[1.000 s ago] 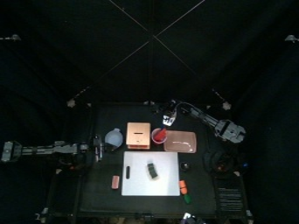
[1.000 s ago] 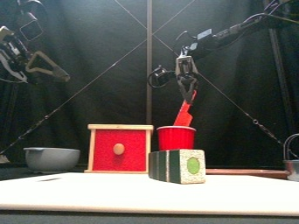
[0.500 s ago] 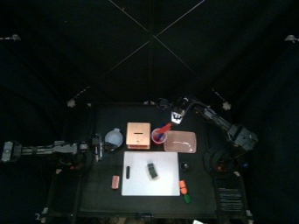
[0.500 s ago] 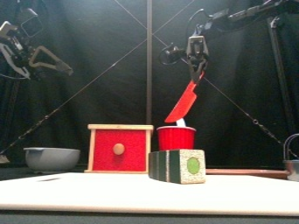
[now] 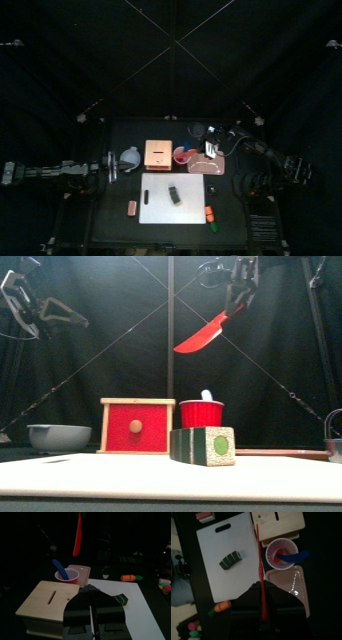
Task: Place sushi on board then cut the sushi with the knife then place the pieces on the plate
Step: Grasp knife edge with left hand
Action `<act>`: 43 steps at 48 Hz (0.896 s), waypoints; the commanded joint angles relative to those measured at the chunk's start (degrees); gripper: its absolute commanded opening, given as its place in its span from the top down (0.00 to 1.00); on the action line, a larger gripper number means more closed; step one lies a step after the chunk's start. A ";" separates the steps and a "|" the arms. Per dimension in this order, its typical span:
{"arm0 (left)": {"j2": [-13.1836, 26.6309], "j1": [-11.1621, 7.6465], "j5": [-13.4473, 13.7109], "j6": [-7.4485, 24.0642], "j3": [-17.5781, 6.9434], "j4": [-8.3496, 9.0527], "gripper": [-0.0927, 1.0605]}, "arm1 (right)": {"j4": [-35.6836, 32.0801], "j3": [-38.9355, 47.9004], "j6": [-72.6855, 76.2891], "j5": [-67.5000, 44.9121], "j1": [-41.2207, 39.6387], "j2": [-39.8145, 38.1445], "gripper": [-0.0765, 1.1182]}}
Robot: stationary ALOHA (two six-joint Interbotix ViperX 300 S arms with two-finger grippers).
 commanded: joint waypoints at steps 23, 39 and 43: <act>1.32 -7.47 -1.85 -0.35 -2.37 -0.26 0.72 | 4.75 30.67 3.69 -36.30 13.01 -22.50 0.64; 10.81 -11.60 -1.76 -0.35 -6.42 -0.79 0.40 | 5.10 37.79 3.52 -47.81 20.39 -22.32 0.64; 12.13 -12.39 -1.85 -0.35 -7.21 -1.67 0.29 | 4.83 39.46 3.52 -50.27 22.24 -22.06 0.64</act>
